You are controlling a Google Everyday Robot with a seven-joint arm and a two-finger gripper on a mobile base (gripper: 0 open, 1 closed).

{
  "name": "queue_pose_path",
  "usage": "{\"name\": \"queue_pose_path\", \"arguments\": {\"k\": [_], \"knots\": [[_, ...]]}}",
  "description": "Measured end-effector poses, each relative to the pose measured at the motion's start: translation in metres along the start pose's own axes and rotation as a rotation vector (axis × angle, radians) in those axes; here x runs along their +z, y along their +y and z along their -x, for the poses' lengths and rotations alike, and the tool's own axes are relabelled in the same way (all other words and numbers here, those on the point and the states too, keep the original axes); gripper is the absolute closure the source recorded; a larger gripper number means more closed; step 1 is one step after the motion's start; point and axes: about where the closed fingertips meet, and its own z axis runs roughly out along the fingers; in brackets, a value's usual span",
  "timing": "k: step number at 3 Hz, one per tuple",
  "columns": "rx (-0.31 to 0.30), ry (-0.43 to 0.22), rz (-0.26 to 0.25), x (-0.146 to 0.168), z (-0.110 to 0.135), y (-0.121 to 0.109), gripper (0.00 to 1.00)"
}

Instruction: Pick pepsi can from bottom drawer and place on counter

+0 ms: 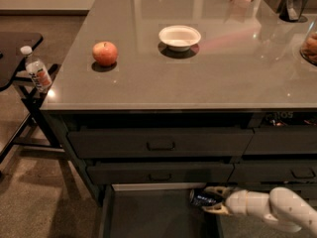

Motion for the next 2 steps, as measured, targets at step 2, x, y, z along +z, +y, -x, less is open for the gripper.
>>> {"name": "queue_pose_path", "arguments": {"k": [2], "knots": [[-0.089, 0.073, -0.05, -0.065, 0.069, -0.069, 1.0]]}}
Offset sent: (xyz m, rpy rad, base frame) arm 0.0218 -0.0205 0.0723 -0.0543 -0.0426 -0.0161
